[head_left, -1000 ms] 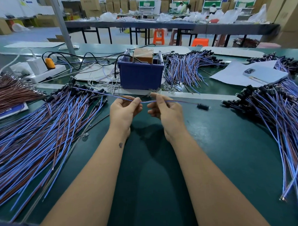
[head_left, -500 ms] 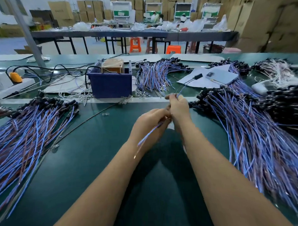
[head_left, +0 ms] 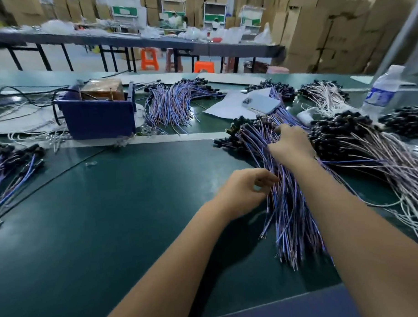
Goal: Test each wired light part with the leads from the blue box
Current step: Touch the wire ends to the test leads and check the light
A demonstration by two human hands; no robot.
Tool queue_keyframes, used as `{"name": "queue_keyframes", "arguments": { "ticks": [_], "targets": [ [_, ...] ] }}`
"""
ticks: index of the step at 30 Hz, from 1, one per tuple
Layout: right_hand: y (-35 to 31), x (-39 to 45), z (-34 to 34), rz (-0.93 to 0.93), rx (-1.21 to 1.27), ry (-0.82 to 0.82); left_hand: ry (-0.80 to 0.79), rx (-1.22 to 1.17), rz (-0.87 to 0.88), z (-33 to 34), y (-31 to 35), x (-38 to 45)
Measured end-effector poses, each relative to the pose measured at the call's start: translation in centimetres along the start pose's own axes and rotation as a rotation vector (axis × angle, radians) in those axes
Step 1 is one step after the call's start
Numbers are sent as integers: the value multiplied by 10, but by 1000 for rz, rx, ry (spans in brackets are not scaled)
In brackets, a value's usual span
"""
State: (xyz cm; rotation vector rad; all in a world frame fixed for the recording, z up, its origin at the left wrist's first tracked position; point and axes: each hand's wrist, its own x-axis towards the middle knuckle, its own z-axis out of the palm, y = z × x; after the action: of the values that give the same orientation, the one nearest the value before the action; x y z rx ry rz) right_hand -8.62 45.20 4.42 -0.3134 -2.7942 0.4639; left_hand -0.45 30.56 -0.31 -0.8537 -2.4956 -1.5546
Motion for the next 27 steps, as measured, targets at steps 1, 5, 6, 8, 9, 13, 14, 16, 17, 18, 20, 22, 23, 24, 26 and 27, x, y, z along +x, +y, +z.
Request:
{"name": "queue_keyframes", "arguments": {
  "ticks": [1, 5, 6, 8, 9, 13, 14, 16, 17, 18, 20, 22, 23, 24, 26, 27],
  "targets": [
    [-6, -3, 3, -16, 2, 28, 12, 8, -18, -4, -2, -1],
    [-50, -18, 20, -186, 95, 89, 116, 7, -113, -40, -13, -10],
    [-65, -23, 26, -230, 132, 92, 158, 5, -142, -53, -18, -14],
    [-97, -36, 40, -303, 209, 70, 246, 36, -188, -83, -28, -25],
    [-114, -42, 48, -334, 248, 48, 288, 71, -205, -100, -35, -32],
    [-182, -73, 82, -388, 416, -58, 456, 159, -307, -161, -58, -71],
    [-198, -80, 89, -406, 453, -93, 497, 190, -335, -173, -63, -82],
    [-229, -97, 102, -457, 520, -159, 560, 306, -389, -195, -72, -102],
    [-242, -105, 108, -484, 559, -188, 584, 380, -420, -204, -76, -111],
    [-252, -113, 112, -508, 597, -215, 602, 455, -451, -213, -81, -119],
    [-262, -126, 121, -538, 646, -280, 604, 611, -502, -229, -89, -133],
    [-260, -131, 129, -554, 634, -334, 603, 768, -582, -244, -97, -143],
    [-258, -131, 130, -555, 641, -345, 620, 845, -639, -250, -101, -147],
    [-255, -130, 131, -548, 671, -351, 642, 907, -702, -255, -103, -150],
    [-251, -128, 130, -517, 750, -363, 677, 913, -823, -263, -108, -152],
    [-249, -127, 130, -499, 784, -370, 689, 871, -871, -265, -110, -152]
  ]
}}
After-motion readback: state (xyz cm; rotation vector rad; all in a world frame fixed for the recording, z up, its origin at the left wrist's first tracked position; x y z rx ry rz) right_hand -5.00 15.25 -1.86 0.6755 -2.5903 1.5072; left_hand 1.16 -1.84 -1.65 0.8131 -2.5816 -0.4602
